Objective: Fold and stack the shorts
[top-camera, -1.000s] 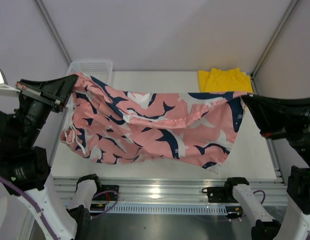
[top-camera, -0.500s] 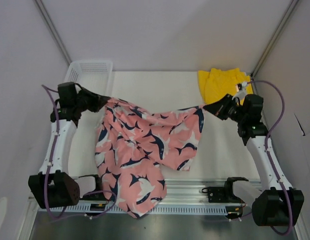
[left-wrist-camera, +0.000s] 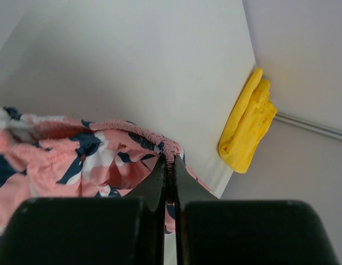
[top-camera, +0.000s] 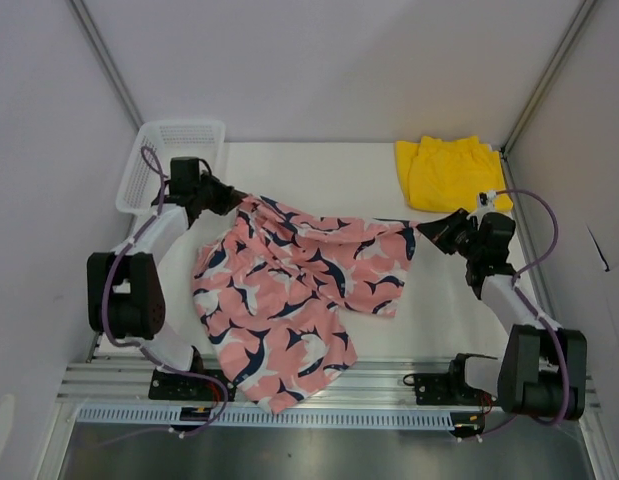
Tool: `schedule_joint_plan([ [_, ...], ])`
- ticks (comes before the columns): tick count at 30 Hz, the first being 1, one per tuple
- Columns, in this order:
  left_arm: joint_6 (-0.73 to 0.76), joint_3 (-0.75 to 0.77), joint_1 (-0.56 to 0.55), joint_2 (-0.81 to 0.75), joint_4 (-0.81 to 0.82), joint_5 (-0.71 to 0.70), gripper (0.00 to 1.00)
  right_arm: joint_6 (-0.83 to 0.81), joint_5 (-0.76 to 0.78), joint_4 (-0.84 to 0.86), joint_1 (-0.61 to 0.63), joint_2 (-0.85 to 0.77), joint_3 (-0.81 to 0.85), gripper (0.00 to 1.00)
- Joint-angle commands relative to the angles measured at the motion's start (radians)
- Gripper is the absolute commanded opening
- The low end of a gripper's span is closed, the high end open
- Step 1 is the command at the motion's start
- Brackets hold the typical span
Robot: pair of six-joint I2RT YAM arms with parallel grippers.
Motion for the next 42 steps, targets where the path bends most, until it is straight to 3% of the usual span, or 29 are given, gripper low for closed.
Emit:
schedule_joint_plan([
  [1,-0.014,0.106,-0.018,0.109,0.118,-0.015,0.00,0.019,0.024,0.182,-0.017,0.142,0.043,0.00],
  [7,-0.056,0.347,-0.055,0.405,0.184,0.029,0.02,0.120,0.079,0.300,-0.034,0.441,0.219,0.00],
  [8,-0.058,0.391,-0.055,0.433,0.211,0.044,0.33,0.152,0.109,0.300,-0.037,0.513,0.244,0.00],
  [9,-0.057,0.434,-0.055,0.457,0.204,0.054,0.47,0.168,0.120,0.297,-0.039,0.544,0.267,0.05],
  [10,-0.038,0.462,-0.056,0.477,0.179,0.055,0.89,0.177,0.143,0.288,-0.040,0.567,0.305,0.36],
  [11,-0.021,0.502,-0.058,0.497,0.150,0.051,0.99,0.183,0.160,0.254,-0.039,0.592,0.319,0.54],
  [13,0.020,0.538,-0.059,0.488,0.087,0.037,0.99,0.169,0.197,0.205,-0.034,0.589,0.336,0.78],
  [15,0.074,0.521,-0.062,0.437,0.073,0.015,0.99,0.127,0.246,0.154,-0.025,0.545,0.331,0.84],
  [18,0.124,0.438,-0.064,0.331,0.070,-0.018,0.99,0.085,0.291,0.113,-0.017,0.467,0.301,0.83],
  [21,0.173,0.345,-0.079,0.210,0.070,-0.051,0.99,0.006,0.291,0.070,0.003,0.417,0.308,0.76],
  [24,0.233,0.283,-0.113,0.125,0.031,-0.118,0.99,-0.062,0.266,0.032,0.041,0.402,0.331,0.57],
  [26,0.262,0.197,-0.136,0.021,0.006,-0.158,0.99,-0.107,0.225,-0.002,0.076,0.412,0.374,0.39],
  [27,0.269,0.197,-0.141,0.020,0.003,-0.166,0.99,-0.114,0.204,-0.007,0.087,0.422,0.374,0.39],
  [29,0.279,0.105,-0.142,-0.053,0.010,-0.172,0.99,-0.131,0.159,-0.011,0.124,0.442,0.390,0.30],
  [34,0.380,-0.019,-0.142,-0.177,-0.017,-0.276,0.99,-0.165,0.176,-0.022,0.234,0.468,0.402,0.27],
  [42,0.402,-0.212,-0.141,-0.300,-0.111,-0.313,0.98,-0.139,0.114,-0.025,0.343,0.662,0.578,0.23],
])
